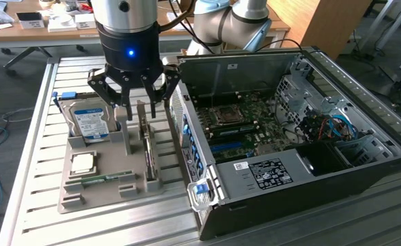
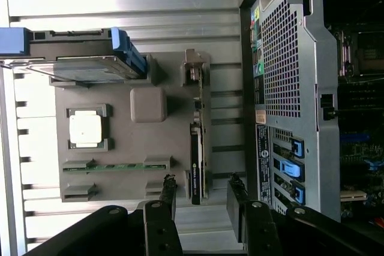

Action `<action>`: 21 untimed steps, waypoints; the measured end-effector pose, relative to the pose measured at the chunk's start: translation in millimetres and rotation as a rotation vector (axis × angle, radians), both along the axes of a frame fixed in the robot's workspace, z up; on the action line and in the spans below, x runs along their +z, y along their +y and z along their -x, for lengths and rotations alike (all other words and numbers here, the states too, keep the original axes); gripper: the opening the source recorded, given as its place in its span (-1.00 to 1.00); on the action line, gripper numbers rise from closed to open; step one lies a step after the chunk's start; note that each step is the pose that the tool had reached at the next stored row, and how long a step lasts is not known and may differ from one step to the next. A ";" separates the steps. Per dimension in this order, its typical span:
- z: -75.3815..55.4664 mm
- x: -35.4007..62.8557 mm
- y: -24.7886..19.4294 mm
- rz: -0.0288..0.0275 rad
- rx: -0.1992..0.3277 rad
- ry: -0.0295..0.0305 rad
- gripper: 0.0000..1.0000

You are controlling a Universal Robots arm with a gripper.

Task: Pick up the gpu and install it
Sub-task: 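Pick up the gpu and move the gpu toward the slot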

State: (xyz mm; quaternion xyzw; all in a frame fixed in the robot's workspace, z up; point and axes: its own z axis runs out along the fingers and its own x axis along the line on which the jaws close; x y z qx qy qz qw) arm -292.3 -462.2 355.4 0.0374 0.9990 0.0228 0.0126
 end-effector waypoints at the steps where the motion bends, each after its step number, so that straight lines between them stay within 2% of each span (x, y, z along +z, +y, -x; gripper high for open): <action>1: 0.0 0.0 0.0 0.0000 0.000 0.0000 -0.05; 9: 0.1 -1.2 -0.1 -0.0002 0.000 -0.0001 -0.05; 21: 0.0 -21.5 0.0 0.0003 0.000 0.0000 -0.05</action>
